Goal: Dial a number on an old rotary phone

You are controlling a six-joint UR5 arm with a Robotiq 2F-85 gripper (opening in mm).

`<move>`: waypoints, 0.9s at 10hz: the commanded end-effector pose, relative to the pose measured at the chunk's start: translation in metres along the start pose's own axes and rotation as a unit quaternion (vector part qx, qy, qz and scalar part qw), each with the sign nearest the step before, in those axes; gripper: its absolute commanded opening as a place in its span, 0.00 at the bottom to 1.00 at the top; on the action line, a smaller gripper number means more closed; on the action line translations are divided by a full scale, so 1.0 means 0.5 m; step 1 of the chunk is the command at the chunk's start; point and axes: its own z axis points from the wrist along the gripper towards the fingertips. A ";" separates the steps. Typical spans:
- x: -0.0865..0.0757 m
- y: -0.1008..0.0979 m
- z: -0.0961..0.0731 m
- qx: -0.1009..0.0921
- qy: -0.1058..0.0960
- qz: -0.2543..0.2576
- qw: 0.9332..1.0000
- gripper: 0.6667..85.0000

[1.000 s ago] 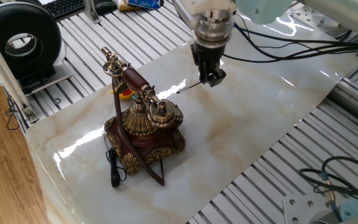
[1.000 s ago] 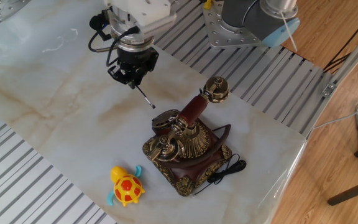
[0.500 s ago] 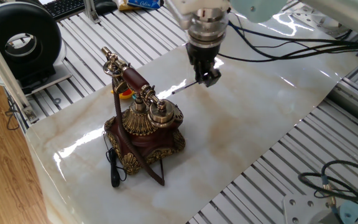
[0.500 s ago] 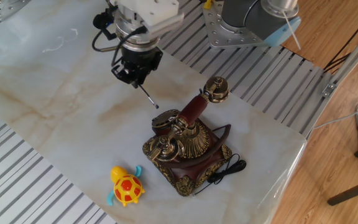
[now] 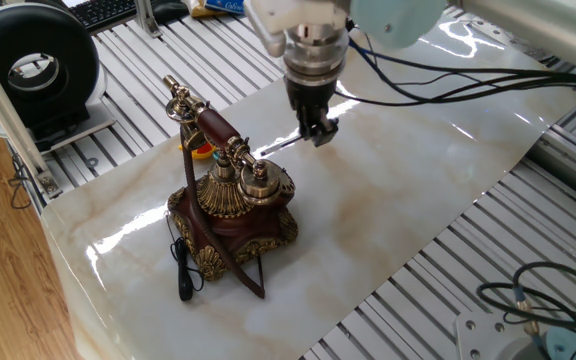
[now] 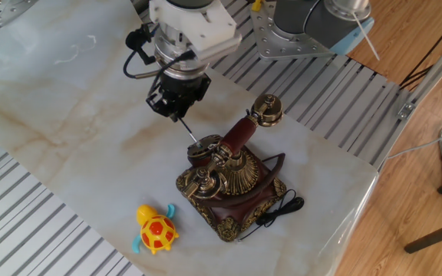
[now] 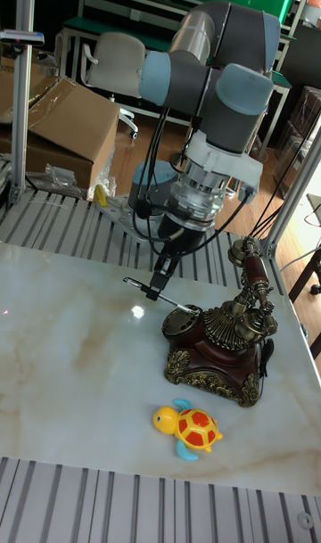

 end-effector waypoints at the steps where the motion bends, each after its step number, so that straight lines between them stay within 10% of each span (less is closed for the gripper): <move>1: -0.009 0.001 0.008 0.001 -0.001 -0.001 1.000 0.01; 9: -0.005 0.035 0.030 0.003 -0.002 0.000 1.000 0.01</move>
